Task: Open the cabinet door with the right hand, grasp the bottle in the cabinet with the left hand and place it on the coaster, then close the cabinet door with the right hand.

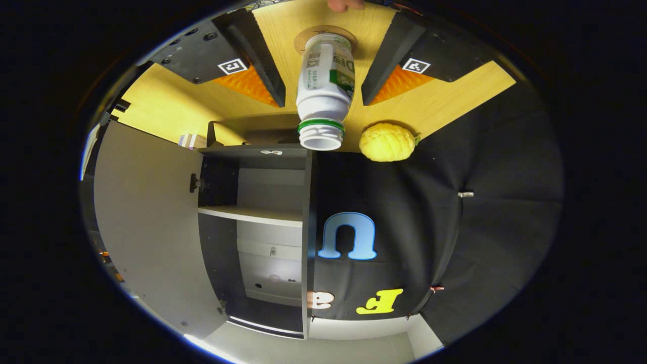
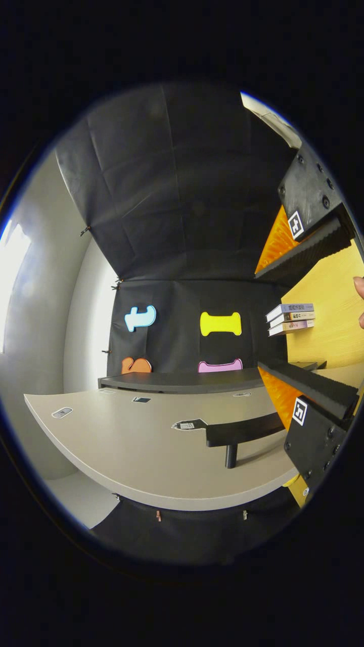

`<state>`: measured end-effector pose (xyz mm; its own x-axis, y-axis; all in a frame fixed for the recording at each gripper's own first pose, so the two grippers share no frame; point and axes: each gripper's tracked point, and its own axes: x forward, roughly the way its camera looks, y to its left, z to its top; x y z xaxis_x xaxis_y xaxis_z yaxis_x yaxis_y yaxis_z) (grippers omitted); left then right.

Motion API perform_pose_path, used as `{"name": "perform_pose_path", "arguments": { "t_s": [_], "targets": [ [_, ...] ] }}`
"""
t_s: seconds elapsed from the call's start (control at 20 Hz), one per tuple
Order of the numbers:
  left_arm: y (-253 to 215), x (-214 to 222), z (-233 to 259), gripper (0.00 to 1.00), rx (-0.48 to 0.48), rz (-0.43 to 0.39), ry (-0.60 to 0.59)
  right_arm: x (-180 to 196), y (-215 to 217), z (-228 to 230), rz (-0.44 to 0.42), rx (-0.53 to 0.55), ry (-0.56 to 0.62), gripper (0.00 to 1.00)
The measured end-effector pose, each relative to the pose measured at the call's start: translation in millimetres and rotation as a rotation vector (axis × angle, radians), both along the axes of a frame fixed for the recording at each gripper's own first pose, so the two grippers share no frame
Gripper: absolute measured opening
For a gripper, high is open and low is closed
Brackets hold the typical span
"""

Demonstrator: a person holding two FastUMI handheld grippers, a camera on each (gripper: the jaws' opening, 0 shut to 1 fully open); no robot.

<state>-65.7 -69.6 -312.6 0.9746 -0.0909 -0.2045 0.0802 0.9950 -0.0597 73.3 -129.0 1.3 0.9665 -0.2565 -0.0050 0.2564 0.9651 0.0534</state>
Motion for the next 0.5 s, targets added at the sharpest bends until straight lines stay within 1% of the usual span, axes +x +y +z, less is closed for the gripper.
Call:
{"name": "perform_pose_path", "arguments": {
  "t_s": [0.15,0.35,0.5],
  "targets": [
    [3.0,-0.8,33.1,0.95,-0.004,0.009,-0.018,-4.4,2.9,3.8,0.005,0.007,0.013,0.98],
    [9.0,-1.5,85.9,0.95,-0.023,0.042,-0.02,-9.2,7.0,-0.3,0.018,-0.008,0.045,0.98],
    [11.4,0.6,128.0,0.95,-0.026,0.04,-0.033,-10.2,10.5,-6.3,0.015,0.006,0.069,0.98]
  ]
}}
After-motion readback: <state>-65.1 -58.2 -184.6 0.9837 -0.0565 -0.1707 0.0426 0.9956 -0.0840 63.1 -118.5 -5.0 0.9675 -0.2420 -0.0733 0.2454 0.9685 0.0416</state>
